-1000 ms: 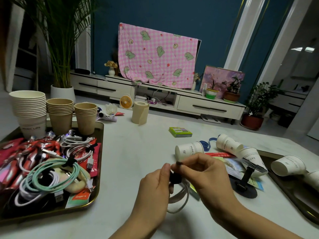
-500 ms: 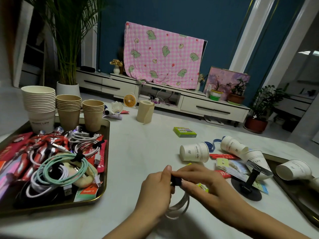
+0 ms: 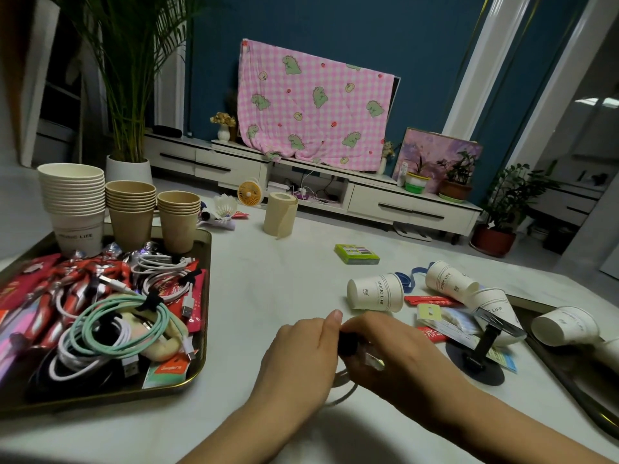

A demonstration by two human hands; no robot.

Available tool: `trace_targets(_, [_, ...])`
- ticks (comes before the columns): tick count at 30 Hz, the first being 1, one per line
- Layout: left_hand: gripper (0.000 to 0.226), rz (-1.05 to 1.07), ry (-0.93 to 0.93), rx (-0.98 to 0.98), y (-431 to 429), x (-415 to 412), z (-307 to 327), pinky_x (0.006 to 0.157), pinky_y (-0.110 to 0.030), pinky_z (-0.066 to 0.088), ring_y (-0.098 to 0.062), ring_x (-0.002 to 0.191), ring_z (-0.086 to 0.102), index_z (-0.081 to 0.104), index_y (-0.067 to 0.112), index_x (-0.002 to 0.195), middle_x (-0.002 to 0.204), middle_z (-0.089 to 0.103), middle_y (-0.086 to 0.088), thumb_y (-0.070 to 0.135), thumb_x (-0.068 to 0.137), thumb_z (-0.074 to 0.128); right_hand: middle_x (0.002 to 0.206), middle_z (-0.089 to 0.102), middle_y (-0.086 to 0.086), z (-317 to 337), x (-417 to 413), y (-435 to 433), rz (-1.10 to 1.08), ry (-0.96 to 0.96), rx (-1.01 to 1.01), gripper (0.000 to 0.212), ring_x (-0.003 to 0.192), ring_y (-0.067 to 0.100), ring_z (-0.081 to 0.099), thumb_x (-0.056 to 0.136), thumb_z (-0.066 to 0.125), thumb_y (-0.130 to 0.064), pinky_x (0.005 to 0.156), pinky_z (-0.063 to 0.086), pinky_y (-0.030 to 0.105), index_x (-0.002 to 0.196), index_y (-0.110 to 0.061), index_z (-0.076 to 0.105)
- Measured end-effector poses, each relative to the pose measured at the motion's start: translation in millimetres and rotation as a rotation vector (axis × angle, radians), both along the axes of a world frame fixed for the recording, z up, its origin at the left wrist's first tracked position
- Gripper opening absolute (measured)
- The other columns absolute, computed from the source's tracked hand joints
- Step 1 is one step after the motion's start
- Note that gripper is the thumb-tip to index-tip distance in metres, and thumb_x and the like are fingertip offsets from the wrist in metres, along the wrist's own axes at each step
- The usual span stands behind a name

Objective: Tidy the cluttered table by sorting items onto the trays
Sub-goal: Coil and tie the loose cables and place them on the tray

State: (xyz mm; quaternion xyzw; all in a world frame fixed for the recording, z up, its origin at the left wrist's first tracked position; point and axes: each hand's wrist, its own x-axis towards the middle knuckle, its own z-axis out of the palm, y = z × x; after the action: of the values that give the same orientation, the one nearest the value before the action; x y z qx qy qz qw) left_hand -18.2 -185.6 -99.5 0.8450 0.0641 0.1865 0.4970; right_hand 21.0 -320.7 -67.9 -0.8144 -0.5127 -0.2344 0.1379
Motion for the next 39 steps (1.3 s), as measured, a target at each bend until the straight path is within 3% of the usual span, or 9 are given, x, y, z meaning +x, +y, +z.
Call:
trace_targets(4, [0.057, 0.004, 0.049, 0.156, 2.9, -0.7, 1.5, 0.083, -0.039, 0.049, -0.023, 0.082, 0.063, 0.060, 0.016, 0.078, 0.075, 0.067, -0.005, 0.045, 0.098, 0.016, 0.068, 0.061, -0.002, -2.2, 2.6, 7.3, -0.002, -0.105, -0.007, 0.011, 0.057, 0.014, 0.055, 0.079, 0.055, -0.016, 0.050, 0.042, 0.022, 0.082, -0.010, 0.063])
trace_targets(16, [0.052, 0.004, 0.176, -0.051, 33.8, -6.2, 10.3, 0.088, -0.038, 0.050, -0.018, 0.083, 0.066, 0.062, 0.017, 0.086, 0.086, 0.070, -0.005, 0.043, 0.100, 0.020, 0.084, 0.064, -0.002, -1.2, 4.1, 36.4, 0.092, 0.143, 0.080, 0.017, 0.074, 0.011, 0.063, 0.076, 0.073, -0.008, 0.062, 0.056, 0.026, 0.090, -0.013, 0.066])
trace_targets(20, [0.041, 0.116, 0.080, -0.027, 63.8, -10.9, 14.5, 0.075, -0.030, 0.052, -0.020, 0.079, 0.066, 0.062, 0.014, 0.086, 0.085, 0.068, -0.008, 0.032, 0.101, 0.028, 0.089, 0.063, -0.003, 1.5, 3.4, 66.9, 0.171, 0.190, 0.084, 0.023, 0.075, 0.005, 0.060, 0.077, 0.069, -0.013, 0.068, 0.052, 0.017, 0.100, -0.014, 0.069])
trace_targets(24, [0.038, 0.246, -0.040, -0.352, 96.3, -19.3, 24.9, 0.055, -0.025, 0.042, -0.010, 0.054, 0.057, 0.063, 0.015, 0.066, 0.058, 0.061, -0.001, 0.027, 0.097, 0.043, 0.097, 0.057, -0.007, 3.3, 6.9, 114.2, 0.191, 0.302, 0.209, 0.023, 0.084, 0.001, 0.055, 0.082, 0.067, -0.018, 0.075, 0.046, 0.012, 0.104, -0.020, 0.065])
trace_targets(27, [0.026, 0.428, -0.170, -0.599, 128.4, -27.3, 33.3, 0.061, -0.031, 0.051, -0.017, 0.067, 0.065, 0.065, 0.021, 0.068, 0.069, 0.069, -0.006, 0.026, 0.091, 0.056, 0.106, 0.055, -0.007, 4.5, 6.7, 164.1, 0.209, 0.408, 0.221, 0.023, 0.095, -0.002, 0.050, 0.090, 0.051, -0.036, 0.081, 0.042, 0.011, 0.111, -0.026, 0.053])
trace_targets(30, [0.009, 0.567, -0.255, -0.728, 161.3, -31.3, 37.0, 0.059, -0.021, 0.050, -0.012, 0.072, 0.066, 0.064, 0.020, 0.076, 0.077, 0.070, -0.001, 0.018, 0.085, 0.065, 0.105, 0.061, -0.006, 1.1, 4.5, 206.2, 0.292, 0.491, 0.267, 0.020, 0.093, 0.000, 0.055, 0.093, 0.053, -0.029, 0.079, 0.045, 0.011, 0.111, -0.023, 0.052])
trace_targets(32, [0.011, 0.626, -0.262, -0.638, 182.8, -30.9, 35.7, 0.062, -0.019, 0.048, -0.014, 0.076, 0.065, 0.063, 0.018, 0.078, 0.086, 0.070, -0.004, 0.010, 0.087, 0.062, 0.098, 0.060, -0.013, -3.5, 3.4, 230.0, 0.334, 0.549, 0.333, 0.015, 0.088, -0.006, 0.056, 0.092, 0.055, -0.024, 0.074, 0.043, 0.005, 0.107, -0.026, 0.052])
trace_targets(36, [0.022, 0.620, -0.187, -0.105, 202.0, -27.3, 35.1, 0.072, -0.011, 0.045, -0.011, 0.091, 0.059, 0.069, 0.014, 0.095, 0.101, 0.065, 0.001, 0.003, 0.090, 0.050, 0.094, 0.060, -0.016, -11.9, 15.7, 255.8, 0.284, 0.719, 0.518, 0.013, 0.088, -0.004, 0.060, 0.092, 0.055, -0.021, 0.073, 0.047, 0.009, 0.101, -0.029, 0.052])
trace_targets(39, [0.030, 0.548, -0.139, 0.048, 200.2, -22.4, 35.4, 0.089, -0.030, 0.050, -0.018, 0.101, 0.060, 0.067, 0.013, 0.109, 0.109, 0.066, -0.001, 0.005, 0.091, 0.044, 0.089, 0.062, -0.005, -15.7, 31.8, 273.6, 0.071, 0.764, 0.608, 0.002, 0.084, 0.008, 0.059, 0.092, 0.053, -0.024, 0.073, 0.048, 0.027, 0.090, -0.023, 0.054])
